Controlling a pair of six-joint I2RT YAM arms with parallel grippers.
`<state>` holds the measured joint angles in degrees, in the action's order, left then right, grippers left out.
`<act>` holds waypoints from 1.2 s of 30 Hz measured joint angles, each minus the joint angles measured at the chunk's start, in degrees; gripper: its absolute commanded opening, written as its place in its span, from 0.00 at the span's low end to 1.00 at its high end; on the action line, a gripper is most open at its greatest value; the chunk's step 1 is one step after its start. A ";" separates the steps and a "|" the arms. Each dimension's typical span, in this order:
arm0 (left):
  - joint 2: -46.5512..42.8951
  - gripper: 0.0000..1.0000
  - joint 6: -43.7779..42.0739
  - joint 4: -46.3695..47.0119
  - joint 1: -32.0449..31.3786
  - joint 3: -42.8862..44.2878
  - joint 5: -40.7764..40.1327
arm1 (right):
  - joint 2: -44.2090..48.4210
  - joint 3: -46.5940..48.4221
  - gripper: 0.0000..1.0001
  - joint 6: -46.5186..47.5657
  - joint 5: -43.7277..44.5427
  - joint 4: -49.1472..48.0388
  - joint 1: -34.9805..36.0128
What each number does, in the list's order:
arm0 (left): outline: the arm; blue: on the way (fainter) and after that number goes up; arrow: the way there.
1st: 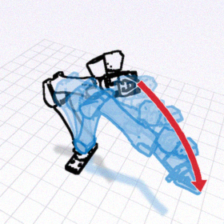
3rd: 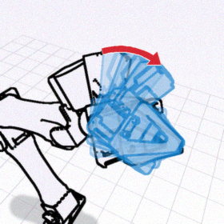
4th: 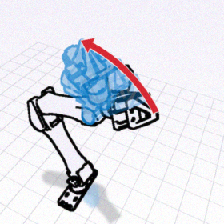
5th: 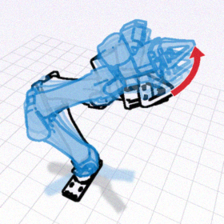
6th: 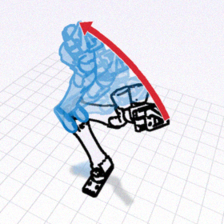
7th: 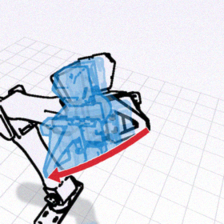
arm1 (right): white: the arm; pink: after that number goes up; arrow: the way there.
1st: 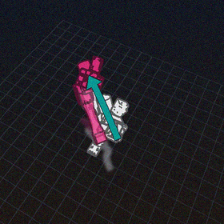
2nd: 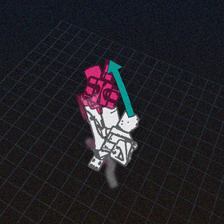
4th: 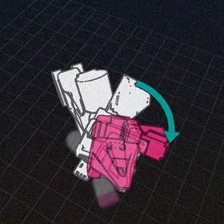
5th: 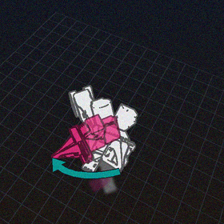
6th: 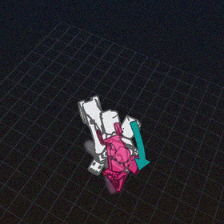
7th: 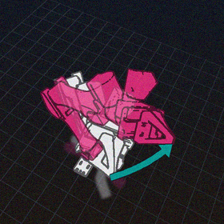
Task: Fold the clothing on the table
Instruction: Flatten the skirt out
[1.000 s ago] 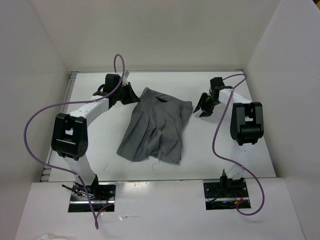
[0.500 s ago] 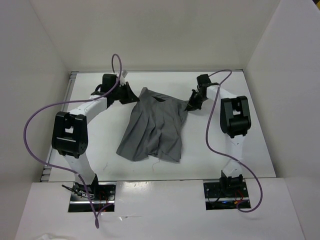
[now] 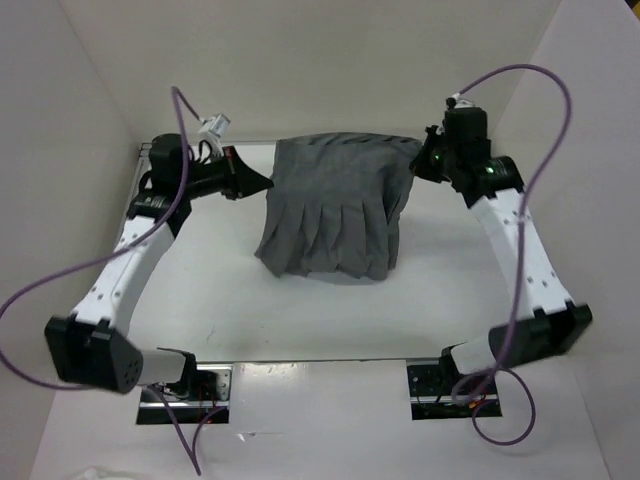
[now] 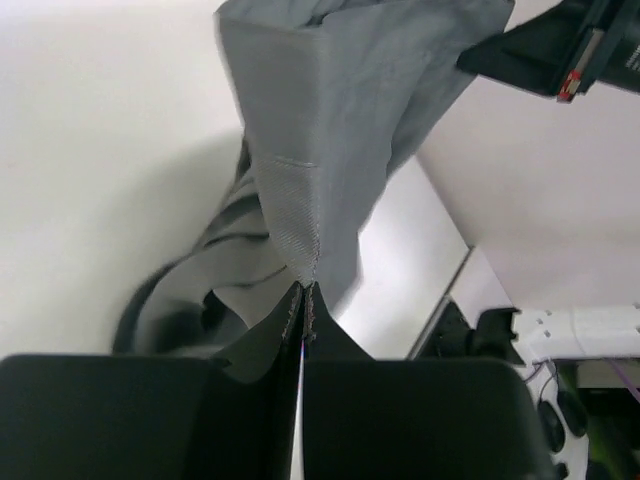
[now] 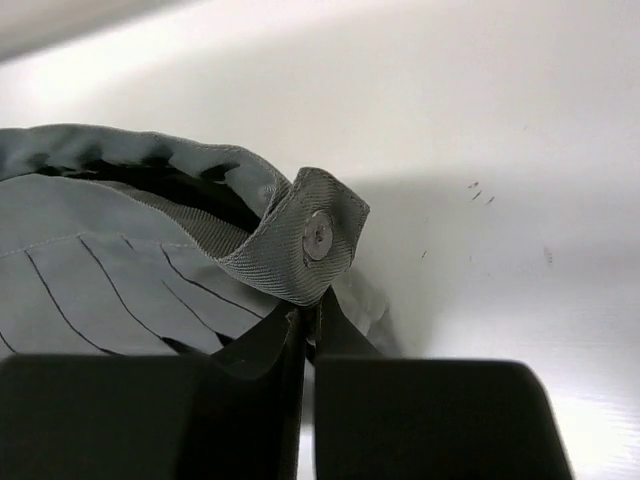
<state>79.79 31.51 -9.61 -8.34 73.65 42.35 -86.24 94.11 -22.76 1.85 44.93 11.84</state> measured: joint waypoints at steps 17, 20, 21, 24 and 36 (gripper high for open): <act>-27.32 0.00 0.20 -6.64 0.07 -3.74 -3.54 | 25.35 4.37 0.00 0.98 2.78 9.94 5.60; -14.03 0.00 0.13 -5.79 1.84 -1.95 -4.98 | 17.73 3.80 0.01 1.01 2.49 7.85 3.93; -9.46 0.00 0.17 -5.31 2.49 -1.46 -5.40 | 14.10 3.19 0.05 1.01 2.14 6.56 3.30; 8.11 0.35 0.57 -3.87 4.66 0.85 -6.91 | 1.03 1.51 0.31 0.83 0.48 0.96 1.16; 33.83 0.94 6.40 -0.76 10.40 13.84 -13.92 | -21.62 4.61 0.59 0.00 4.17 -1.99 -0.44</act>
<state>113.62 37.91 -10.37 2.07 87.48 28.42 -107.85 98.72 -22.76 6.02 42.94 11.40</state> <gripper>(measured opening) 0.937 0.589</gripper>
